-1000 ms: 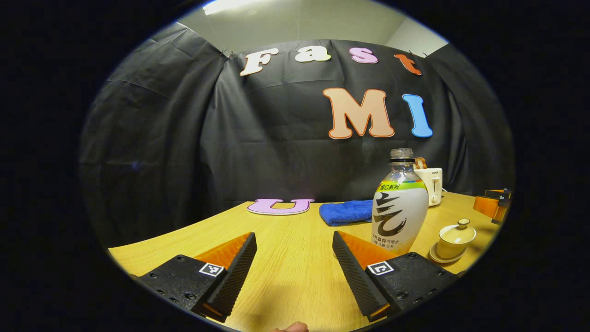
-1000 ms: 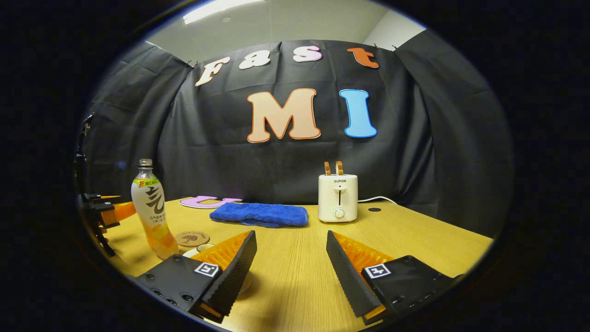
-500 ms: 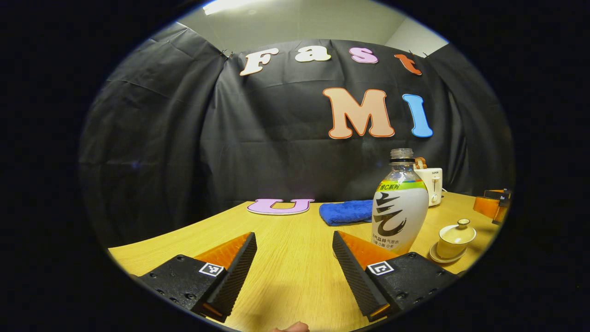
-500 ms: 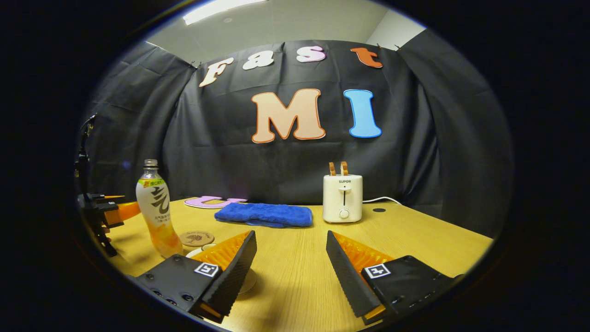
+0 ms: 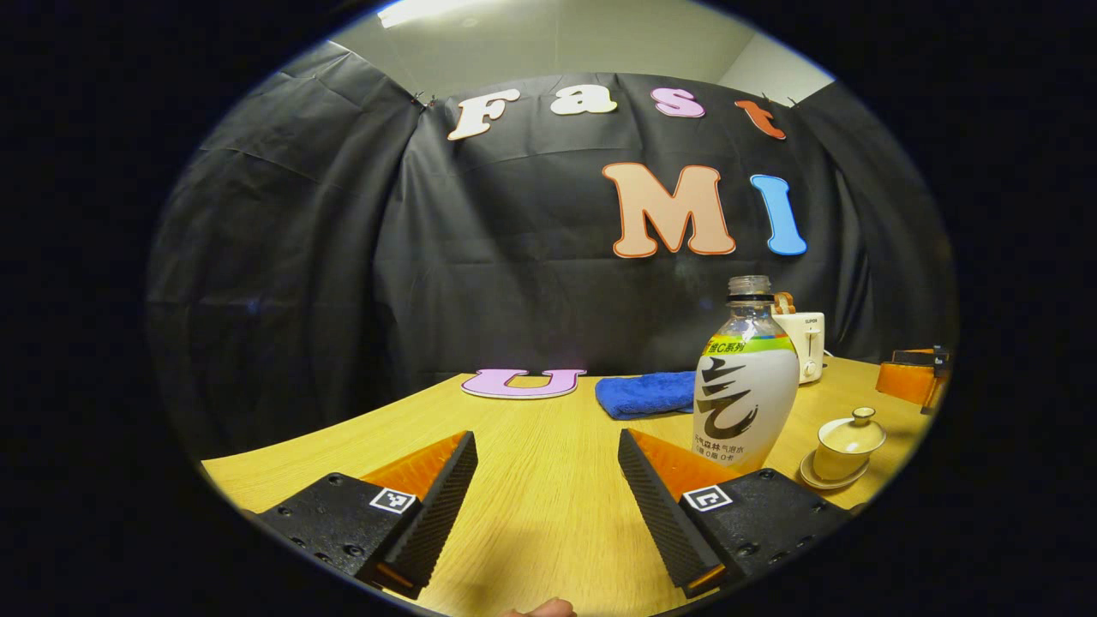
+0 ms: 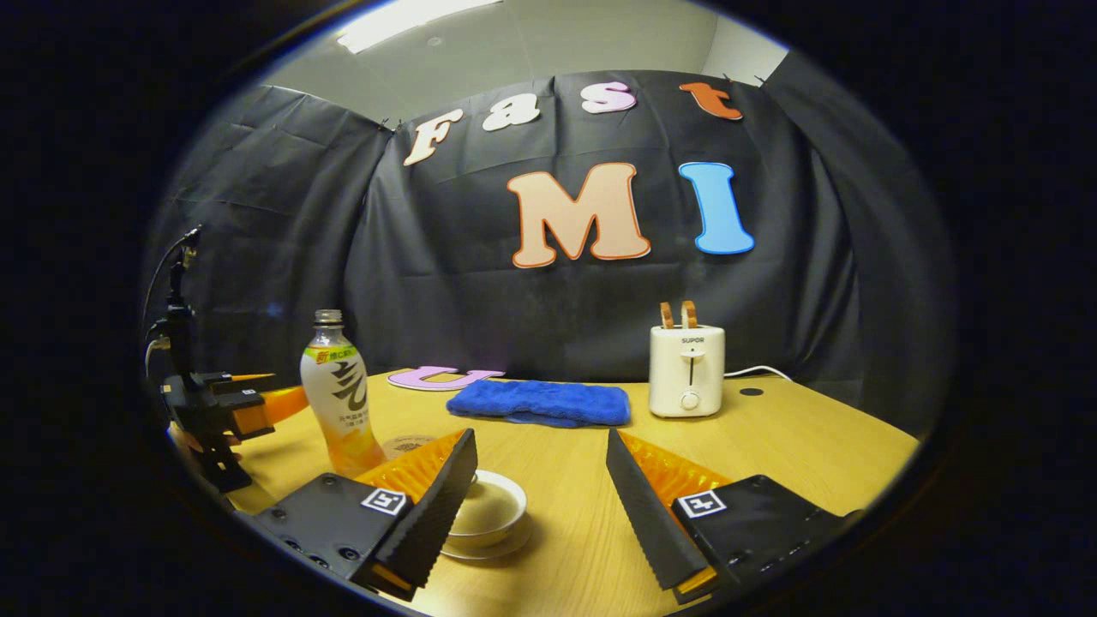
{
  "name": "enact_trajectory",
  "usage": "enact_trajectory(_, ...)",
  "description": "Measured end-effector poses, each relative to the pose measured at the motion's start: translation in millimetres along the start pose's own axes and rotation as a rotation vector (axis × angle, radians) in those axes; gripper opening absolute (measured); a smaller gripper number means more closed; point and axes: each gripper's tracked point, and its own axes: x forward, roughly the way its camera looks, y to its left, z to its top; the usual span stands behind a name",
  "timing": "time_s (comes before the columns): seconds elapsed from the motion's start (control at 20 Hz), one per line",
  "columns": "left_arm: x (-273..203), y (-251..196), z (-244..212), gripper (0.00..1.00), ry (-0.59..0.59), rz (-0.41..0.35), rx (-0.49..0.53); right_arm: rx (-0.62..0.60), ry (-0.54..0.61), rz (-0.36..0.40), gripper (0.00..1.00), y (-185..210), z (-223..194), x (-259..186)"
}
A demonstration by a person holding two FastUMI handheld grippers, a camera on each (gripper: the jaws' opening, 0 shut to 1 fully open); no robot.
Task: Open the teacup lid with one hand, grasp the water bottle and pour water into the teacup with the other hand; after pouring, place the water bottle on the coaster and then close the teacup lid.
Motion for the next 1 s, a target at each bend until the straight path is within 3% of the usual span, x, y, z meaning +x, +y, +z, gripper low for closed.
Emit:
enact_trajectory(0.05,-0.1,0.2,0.3,0.96,0.001,0.0,0.0,-0.008,0.011,0.012,0.98,4.6,-2.1,2.3)
enact_trajectory(0.3,0.2,-0.2,-0.5,0.96,0.001,0.0,-0.001,-0.051,0.056,0.074,0.98,29.5,-12.7,6.7)
enact_trajectory(0.35,0.1,-0.2,-0.1,0.96,0.001,0.0,-0.001,-0.067,0.058,0.08,0.92,32.6,-14.4,8.4)
enact_trajectory(0.5,-0.2,-0.1,-0.5,0.96,0.001,0.0,-0.001,-0.102,0.07,0.098,0.94,41.2,-20.8,9.1)
enact_trajectory(0.55,-0.3,0.1,0.2,0.96,0.001,0.0,-0.001,-0.107,0.076,0.102,0.84,43.2,-22.2,9.7)
enact_trajectory(0.75,-0.1,0.0,-0.1,0.96,0.001,0.0,-0.001,-0.108,0.139,0.14,0.82,52.8,-38.4,13.6)
enact_trajectory(0.9,-0.2,0.1,-0.4,0.98,0.001,0.001,-0.001,-0.104,0.135,0.143,0.42,53.7,-36.4,11.6)
enact_trajectory(0.95,-0.2,0.3,0.3,0.98,0.001,0.001,-0.001,-0.103,0.136,0.143,0.48,53.9,-35.9,11.7)
enact_trajectory(1.0,0.0,-0.3,-0.5,0.96,0.001,0.0,-0.001,-0.103,0.134,0.139,0.42,55.2,-36.5,10.9)
